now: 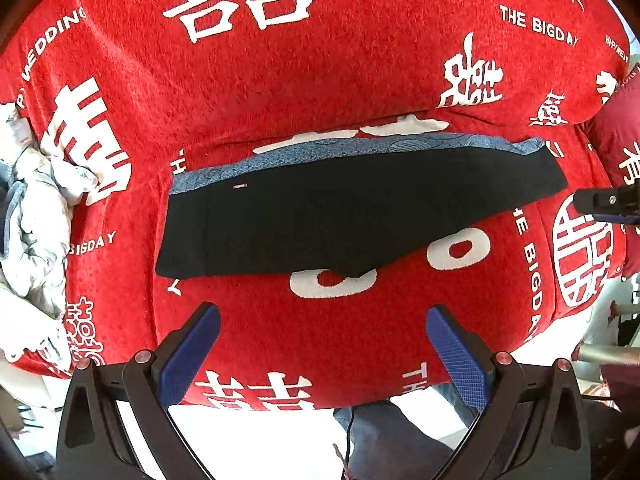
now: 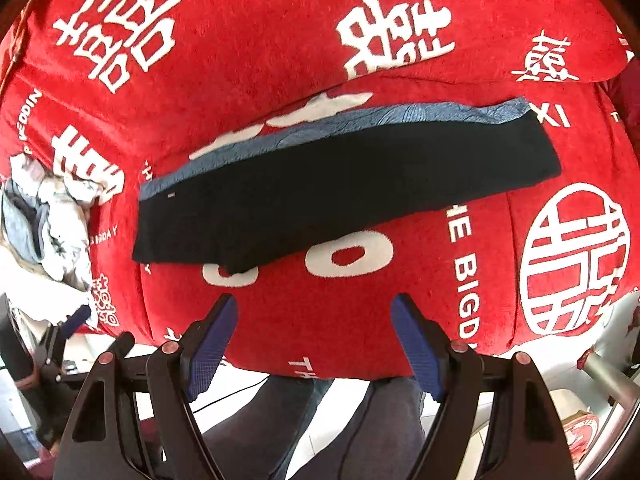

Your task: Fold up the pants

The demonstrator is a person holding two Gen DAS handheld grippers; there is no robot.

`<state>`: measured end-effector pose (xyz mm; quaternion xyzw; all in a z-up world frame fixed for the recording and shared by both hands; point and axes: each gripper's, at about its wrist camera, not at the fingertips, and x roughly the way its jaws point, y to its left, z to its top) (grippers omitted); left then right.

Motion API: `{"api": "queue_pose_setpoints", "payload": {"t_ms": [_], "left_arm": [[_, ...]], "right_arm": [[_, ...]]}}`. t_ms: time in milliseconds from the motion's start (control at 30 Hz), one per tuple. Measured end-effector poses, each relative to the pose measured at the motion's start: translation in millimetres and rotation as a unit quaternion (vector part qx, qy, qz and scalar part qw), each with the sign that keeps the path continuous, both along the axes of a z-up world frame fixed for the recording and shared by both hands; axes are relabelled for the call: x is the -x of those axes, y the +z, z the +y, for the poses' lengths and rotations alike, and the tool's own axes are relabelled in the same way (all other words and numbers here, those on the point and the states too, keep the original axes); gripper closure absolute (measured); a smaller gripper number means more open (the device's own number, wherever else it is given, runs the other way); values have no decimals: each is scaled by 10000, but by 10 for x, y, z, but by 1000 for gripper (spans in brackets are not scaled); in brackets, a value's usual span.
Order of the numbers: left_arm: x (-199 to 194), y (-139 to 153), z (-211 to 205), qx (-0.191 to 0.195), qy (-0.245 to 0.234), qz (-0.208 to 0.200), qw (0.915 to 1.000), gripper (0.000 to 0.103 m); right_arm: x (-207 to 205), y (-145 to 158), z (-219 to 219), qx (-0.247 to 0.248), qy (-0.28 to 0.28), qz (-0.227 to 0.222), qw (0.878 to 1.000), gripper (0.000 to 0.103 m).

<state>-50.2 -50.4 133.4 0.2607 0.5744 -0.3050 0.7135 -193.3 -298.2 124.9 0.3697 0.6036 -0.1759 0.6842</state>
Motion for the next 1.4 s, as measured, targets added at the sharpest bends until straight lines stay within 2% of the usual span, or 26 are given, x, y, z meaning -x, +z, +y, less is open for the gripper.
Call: {"api": "queue_pose_setpoints", "payload": {"t_ms": [100, 267, 433, 567, 667, 800, 867, 1000, 1167, 1400], "left_arm": [[20, -37, -77, -64, -104, 57, 9999, 0], [130, -30, -384, -209, -710, 28, 9972, 0], [348, -17, -787, -258, -1527, -25, 9879, 0], [510, -85, -968, -325, -2008, 113, 9790, 0], [599, -197, -1061, -500, -2327, 334, 9707, 0], [661, -299, -1226, -683, -2482, 464, 9652, 0], [690, -311, -1363, -781, -2474, 331, 9652, 0], [736, -290, -1588, -870, -2202, 326, 9710, 0], [871, -245, -1847, -999, -1865, 186, 9772, 0], [883, -160, -1975, -1123, -927, 112, 9893, 0]], "right_arm": [[15, 66, -14, 118, 64, -77, 9999, 21], [175, 207, -145, 394, -178, -281, 9987, 21], [452, 380, -313, 747, -653, -457, 9940, 21], [815, 457, -350, 980, -1258, -574, 9855, 21], [1101, 393, -283, 891, -1714, -565, 9795, 21], [1475, 177, -163, 586, -2123, -339, 9749, 21], [1648, 71, -204, 436, -2356, -319, 9704, 21], [1894, -99, -490, 171, -2667, -434, 9627, 21], [1954, -345, -943, -159, -2516, -671, 9654, 21], [1936, -821, -1561, -824, -2238, -775, 9680, 21]]}}
